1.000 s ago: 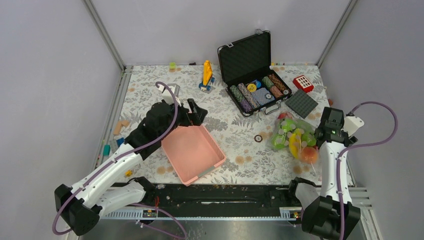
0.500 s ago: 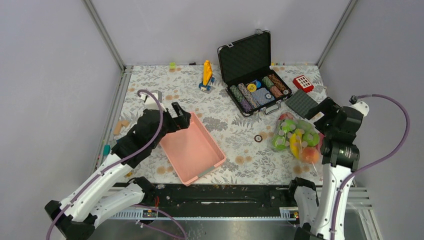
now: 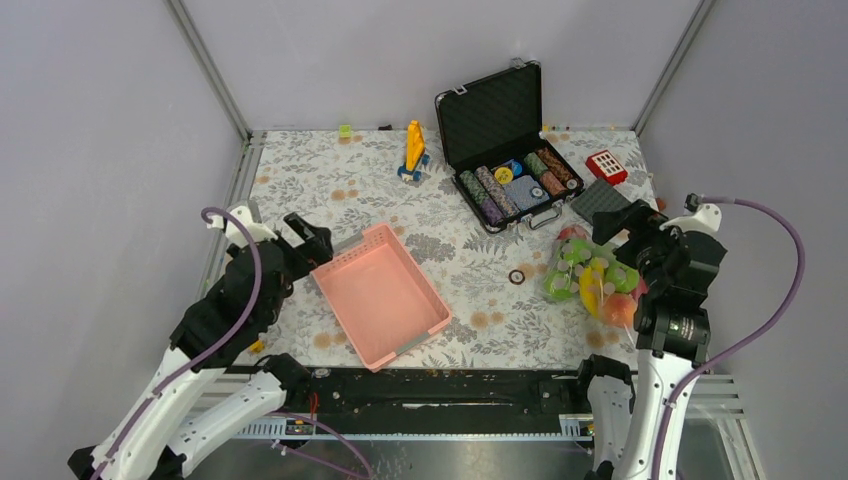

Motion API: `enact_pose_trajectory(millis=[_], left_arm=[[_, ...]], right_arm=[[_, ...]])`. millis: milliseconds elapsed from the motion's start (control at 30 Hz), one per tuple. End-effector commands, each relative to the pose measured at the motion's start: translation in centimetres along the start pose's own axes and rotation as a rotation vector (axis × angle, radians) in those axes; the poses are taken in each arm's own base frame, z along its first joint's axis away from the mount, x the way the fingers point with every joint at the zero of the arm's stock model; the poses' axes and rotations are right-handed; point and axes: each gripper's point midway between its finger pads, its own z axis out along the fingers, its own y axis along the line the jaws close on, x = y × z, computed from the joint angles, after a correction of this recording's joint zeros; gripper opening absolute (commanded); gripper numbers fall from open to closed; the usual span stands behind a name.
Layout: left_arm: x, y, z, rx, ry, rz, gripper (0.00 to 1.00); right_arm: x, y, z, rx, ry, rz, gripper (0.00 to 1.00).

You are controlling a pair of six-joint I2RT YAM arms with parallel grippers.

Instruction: Place the food in the zip-top bag and seal the zipper

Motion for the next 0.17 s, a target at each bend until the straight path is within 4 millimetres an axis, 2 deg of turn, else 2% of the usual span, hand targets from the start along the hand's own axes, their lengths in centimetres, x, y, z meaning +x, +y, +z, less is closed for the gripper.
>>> enact_pose_trajectory(millis=[0,133], left_arm=[[-0.06,1.1,0.04,-0.04,-0.024,-0.013,0.99],[0.43,1.08,0.25,-0.045,-0.005,-0.002,0.99]], right_arm=[[0.67,0.25,0.45,-0.038,0.023,-0.021,1.0],[0.81,0.01,0.49,-0.027,0.028,-0.017,1.0]])
